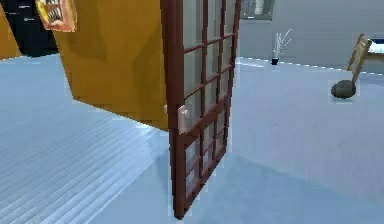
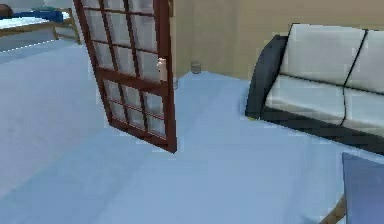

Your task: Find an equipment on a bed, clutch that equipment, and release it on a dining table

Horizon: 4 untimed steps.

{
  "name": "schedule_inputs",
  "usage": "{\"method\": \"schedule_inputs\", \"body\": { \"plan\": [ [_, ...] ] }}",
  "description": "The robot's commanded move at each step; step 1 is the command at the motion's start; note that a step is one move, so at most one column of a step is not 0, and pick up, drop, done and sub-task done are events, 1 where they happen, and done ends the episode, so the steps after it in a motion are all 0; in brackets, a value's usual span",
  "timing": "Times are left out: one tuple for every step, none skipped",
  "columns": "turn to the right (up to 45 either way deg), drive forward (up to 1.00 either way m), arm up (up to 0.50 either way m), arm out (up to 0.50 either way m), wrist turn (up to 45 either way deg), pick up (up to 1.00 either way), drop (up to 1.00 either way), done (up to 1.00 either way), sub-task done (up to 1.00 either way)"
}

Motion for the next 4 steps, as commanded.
{"method": "schedule_inputs", "body": {
  "plan": [
    [-15.0, 0.0, 0.0, 0.0, 0.0, 0.0, 0.0, 0.0, 0.0],
    [0.0, 0.05, 0.0, 0.0, 0.0, 0.0, 0.0, 0.0, 0.0],
    [45.0, 0.0, 0.0, 0.0, 0.0, 0.0, 0.0, 0.0, 0.0],
    [18.0, 0.0, 0.0, 0.0, 0.0, 0.0, 0.0, 0.0, 0.0]
  ]
}}
